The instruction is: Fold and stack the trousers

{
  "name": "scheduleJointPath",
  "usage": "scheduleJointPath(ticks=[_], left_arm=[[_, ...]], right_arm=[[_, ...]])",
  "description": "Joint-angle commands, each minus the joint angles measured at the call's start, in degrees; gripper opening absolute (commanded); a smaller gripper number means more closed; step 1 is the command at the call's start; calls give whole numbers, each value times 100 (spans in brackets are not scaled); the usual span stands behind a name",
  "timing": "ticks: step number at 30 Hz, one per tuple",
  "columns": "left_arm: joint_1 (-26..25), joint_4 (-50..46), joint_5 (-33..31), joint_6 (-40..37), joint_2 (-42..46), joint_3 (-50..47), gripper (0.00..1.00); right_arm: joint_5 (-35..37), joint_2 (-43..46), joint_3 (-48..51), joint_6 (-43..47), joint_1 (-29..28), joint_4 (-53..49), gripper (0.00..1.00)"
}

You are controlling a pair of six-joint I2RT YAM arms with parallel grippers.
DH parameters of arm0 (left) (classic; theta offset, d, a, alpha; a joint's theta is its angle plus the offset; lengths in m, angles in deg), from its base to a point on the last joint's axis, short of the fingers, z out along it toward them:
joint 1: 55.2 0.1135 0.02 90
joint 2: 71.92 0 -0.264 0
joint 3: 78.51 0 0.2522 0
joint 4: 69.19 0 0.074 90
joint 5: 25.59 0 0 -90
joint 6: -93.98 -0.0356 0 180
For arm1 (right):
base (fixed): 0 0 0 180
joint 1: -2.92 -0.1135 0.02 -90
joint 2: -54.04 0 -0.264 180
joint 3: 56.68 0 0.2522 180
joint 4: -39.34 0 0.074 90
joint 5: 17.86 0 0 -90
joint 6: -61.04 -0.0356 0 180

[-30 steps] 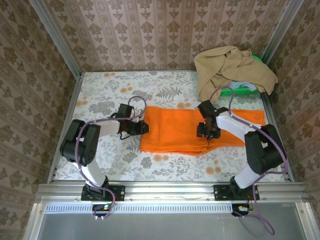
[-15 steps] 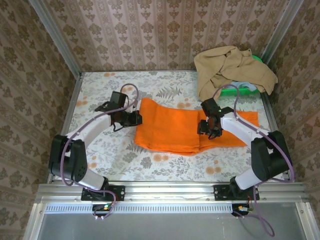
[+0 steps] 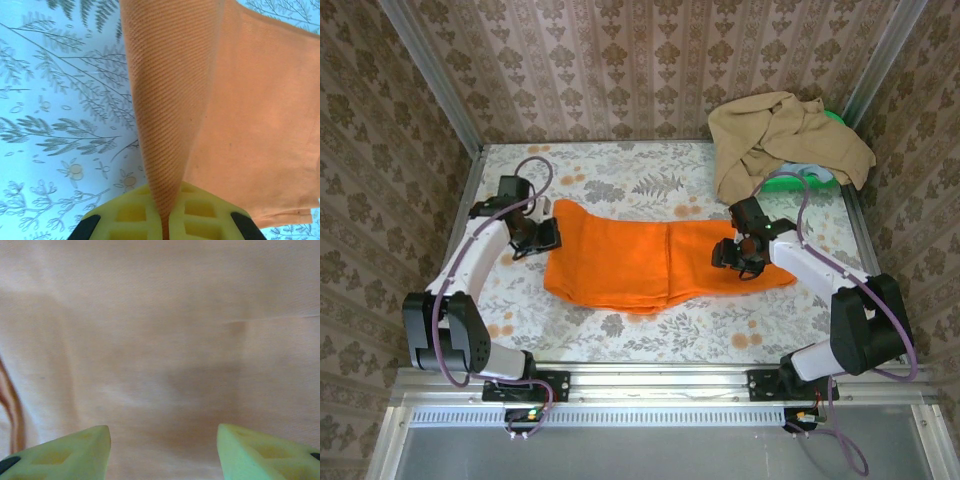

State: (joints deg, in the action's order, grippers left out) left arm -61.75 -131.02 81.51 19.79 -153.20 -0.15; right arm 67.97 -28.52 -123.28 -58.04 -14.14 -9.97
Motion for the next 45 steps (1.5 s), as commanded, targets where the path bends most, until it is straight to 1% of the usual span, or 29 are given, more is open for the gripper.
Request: scheduleJointPath(ticks=[1,7,12,15,19,22,24,28,29,32,34,38,41,45], left_arm=[[112,-466,-452,-275,97,375,0],[453,-899,-1138,-554,-93,822,0],[520,-1178,-1708,-740,-555,1437,0],[626,-1288,-1715,-848,-728,1696,0],[637,-1454,-1818,-981,-906,1944,0],[643,-1497,-1689,-967,-967,2028,0],[611,-1482,-1425,-875,-923,2062,0],[444,-1536,-861,-359,-851,2182,0],[334,-1476,-643,-264,-782,2158,0],[53,-1343,-286,34,-555,2153,0],[-49,-1264,-69,214,-424,2147,0],[-276,-943,582,561,-203,2142,0],[-652,-732,804,771,-113,2295,0],[-1164,-515,742,1117,-163,2545,0]], right_arm=[[-188,100,122,-62,179,164,60],[-191,241,189,-94,405,214,60],[-208,214,174,-94,464,225,60],[-186,223,193,-81,493,224,60],[-96,210,229,-79,535,232,60],[17,176,283,-63,537,241,60],[245,99,296,-50,537,202,60],[481,-76,331,-70,575,193,60],[507,-114,334,-74,604,213,60],[566,-188,327,-73,645,215,60],[568,-214,318,-77,671,224,60],[506,-305,272,-113,730,225,60],[487,-366,284,-171,778,264,60],[327,-471,329,-222,835,344,60]])
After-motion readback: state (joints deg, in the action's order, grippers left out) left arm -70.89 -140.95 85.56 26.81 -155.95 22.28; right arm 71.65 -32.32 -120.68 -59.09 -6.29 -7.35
